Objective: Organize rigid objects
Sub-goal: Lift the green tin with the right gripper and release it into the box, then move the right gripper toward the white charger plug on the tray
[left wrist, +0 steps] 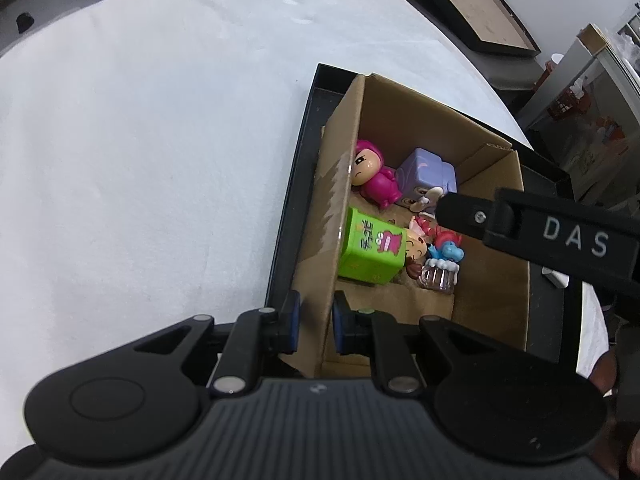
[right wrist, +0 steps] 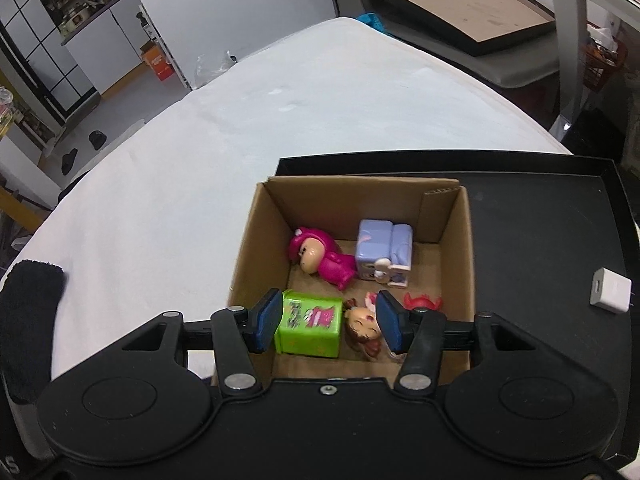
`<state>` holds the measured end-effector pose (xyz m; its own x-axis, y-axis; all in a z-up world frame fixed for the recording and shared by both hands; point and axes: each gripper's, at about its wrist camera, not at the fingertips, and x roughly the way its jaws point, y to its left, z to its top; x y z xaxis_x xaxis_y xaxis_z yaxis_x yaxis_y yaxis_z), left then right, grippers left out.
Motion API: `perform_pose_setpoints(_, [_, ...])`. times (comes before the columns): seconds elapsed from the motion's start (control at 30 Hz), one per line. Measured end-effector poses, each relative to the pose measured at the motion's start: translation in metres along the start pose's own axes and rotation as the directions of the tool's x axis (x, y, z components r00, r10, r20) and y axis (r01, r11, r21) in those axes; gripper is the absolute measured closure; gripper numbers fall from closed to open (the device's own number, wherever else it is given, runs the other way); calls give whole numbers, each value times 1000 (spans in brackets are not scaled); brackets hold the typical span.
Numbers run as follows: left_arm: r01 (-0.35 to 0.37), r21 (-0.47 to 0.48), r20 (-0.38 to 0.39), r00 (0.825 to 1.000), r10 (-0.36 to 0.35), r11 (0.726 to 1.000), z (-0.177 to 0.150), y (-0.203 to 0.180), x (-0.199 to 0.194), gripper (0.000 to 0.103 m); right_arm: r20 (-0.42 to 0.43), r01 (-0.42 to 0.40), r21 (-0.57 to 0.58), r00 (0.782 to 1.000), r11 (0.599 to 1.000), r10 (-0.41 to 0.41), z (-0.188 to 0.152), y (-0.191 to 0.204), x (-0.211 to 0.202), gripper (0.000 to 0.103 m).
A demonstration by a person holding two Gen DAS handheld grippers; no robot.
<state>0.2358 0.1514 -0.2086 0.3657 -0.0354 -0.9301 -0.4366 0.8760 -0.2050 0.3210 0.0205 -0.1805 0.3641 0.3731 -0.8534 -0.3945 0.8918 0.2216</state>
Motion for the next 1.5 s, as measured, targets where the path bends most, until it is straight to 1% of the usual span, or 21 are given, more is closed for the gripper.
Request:
perform_pose_setpoints(0.1, [-15,11,4,1000,15,1000,-1,-3,-3,88,6,7,12,1000,1000,-7,-2,-7,-4,49])
perform_pose_setpoints(0.17, [-29,14,6,1000,29,999,-1,-5,-4,88,20,14,14,1000,1000,-15,-3,-14,-9,46])
perform_pose_setpoints(0.23, [-49,17,10,999,49,999,-2,-8,-6,87,44,25,12,999,1000,-26,-3,-19,-15,38])
perform_pose_setpoints(0.43, [-95,41,30,995,94,995,-1,-20,-14,84,88,40,19,995,999,-42,-4,-38,-29,28])
perform_pose_setpoints(0.53, [-122,39,39,992,121,992,-1,-26,-18,83,111,76,17,991,997,-78,-6,-46,-35,25])
perform_pose_setpoints(0.63, [-148,47,45,988,146,988,-1,-33,-20,78,128,97,26,987,995,-100,-7,-57,-39,22])
perform_pose_setpoints(0.8, [-176,55,59,983,172,983,-3,-44,-24,72,146,93,45,984,995,-99,-10,-78,-44,21])
perform_pose_setpoints(0.93, [-194,59,65,980,190,979,-4,-54,-26,69,154,85,68,983,994,-95,-14,-92,-46,21])
perform_pose_setpoints(1.0, [-202,62,68,978,198,977,-4,-59,-27,66,157,85,77,983,993,-97,-16,-99,-47,21])
perform_pose_setpoints(1.07, [-207,69,74,977,201,976,-5,-65,-28,62,162,88,87,982,992,-101,-18,-107,-48,20])
perform_pose_setpoints(1.13, [-214,75,81,975,208,974,-5,-69,-29,59,170,91,97,980,991,-107,-20,-115,-49,16])
perform_pose_setpoints(1.23, [-230,80,82,971,224,970,-5,-75,-29,56,175,123,116,974,986,-142,-23,-127,-48,15])
perform_pose_setpoints(1.37, [-249,93,81,967,242,964,-4,-83,-28,53,173,123,137,974,983,-146,-27,-142,-45,15])
perform_pose_setpoints(1.47, [-261,103,83,964,254,960,-4,-88,-26,52,186,153,131,967,979,-176,-30,-147,-43,15])
perform_pose_setpoints(1.5, [-268,104,81,962,260,958,-4,-90,-25,52,188,156,132,966,979,-179,-30,-149,-42,13])
